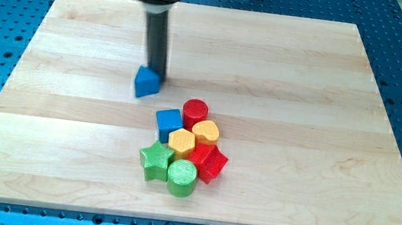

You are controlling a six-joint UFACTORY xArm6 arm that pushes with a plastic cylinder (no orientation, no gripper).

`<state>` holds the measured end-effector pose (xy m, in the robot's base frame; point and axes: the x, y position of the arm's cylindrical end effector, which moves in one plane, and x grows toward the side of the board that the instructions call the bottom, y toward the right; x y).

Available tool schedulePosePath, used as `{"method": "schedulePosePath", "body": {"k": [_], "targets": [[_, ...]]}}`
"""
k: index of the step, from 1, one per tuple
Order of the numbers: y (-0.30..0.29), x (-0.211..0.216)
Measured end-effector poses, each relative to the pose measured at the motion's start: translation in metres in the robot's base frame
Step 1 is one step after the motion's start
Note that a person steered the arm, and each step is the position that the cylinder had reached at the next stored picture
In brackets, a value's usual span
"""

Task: Move the triangle into the cube

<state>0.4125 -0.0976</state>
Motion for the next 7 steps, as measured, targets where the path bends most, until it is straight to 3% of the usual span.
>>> {"method": "schedulePosePath", "body": {"k": [1,2,3,4,6,7], "targets": [[-0.009,-0.047],[-0.033,0.018],[0.002,0.070],[0.005,0.056],[0.030,0.095],[0.031,0.095]]}}
